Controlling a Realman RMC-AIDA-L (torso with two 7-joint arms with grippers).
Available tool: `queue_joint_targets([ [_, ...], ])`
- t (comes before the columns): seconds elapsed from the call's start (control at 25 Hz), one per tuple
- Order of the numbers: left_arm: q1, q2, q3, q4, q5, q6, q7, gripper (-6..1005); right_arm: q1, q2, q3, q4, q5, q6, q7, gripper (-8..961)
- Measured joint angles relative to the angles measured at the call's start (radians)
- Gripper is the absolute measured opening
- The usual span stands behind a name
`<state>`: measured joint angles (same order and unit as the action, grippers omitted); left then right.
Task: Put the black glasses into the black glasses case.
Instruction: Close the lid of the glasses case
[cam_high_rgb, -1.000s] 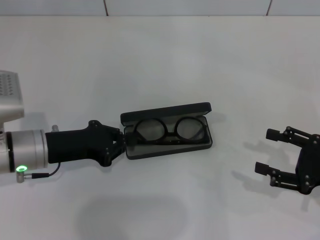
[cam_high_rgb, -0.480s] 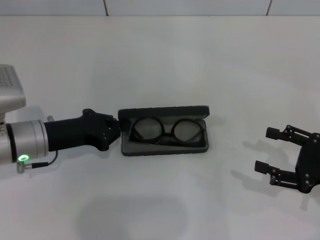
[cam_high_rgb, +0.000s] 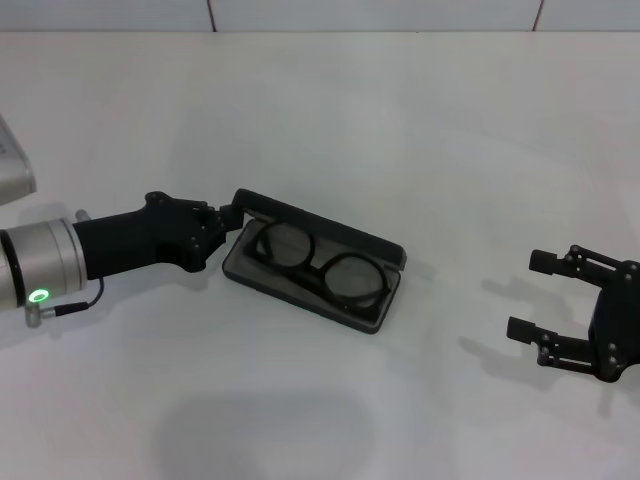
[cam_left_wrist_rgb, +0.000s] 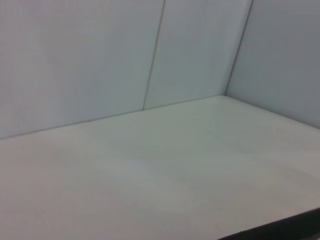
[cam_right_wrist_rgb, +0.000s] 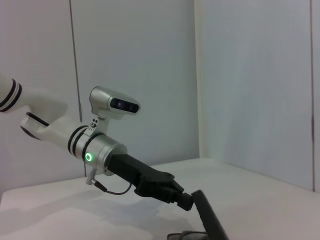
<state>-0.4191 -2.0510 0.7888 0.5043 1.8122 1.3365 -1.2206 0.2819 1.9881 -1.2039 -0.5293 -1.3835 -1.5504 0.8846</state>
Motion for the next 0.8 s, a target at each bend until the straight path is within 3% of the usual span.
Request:
queue_joint_targets([
  [0.4, 0.016, 0.018, -0.002, 0.008, -0.007, 0.067, -0.009, 18, -0.003, 0.001, 0.019, 0.003, 0.0, -0.003, 0.0, 783],
  [0.56, 0.03, 0.028, -0.024, 0.012, -0.077, 0.227, 0.003, 18, -0.007, 0.002, 0.02, 0.002, 0.0, -0.005, -0.001, 783],
  [0.68, 0.022, 0.012, -0.024, 0.013, -0.102, 0.309, 0.032, 19, -0.002, 0.002, 0.02, 0.005, 0.0, -0.005, -0.001, 783],
  [0.8, 0.001, -0.026, -0.025, 0.012, -0.107, 0.286, 0.045, 19, 0.0, 0.002, 0.02, 0.006, 0.0, -0.005, -0.001, 783],
])
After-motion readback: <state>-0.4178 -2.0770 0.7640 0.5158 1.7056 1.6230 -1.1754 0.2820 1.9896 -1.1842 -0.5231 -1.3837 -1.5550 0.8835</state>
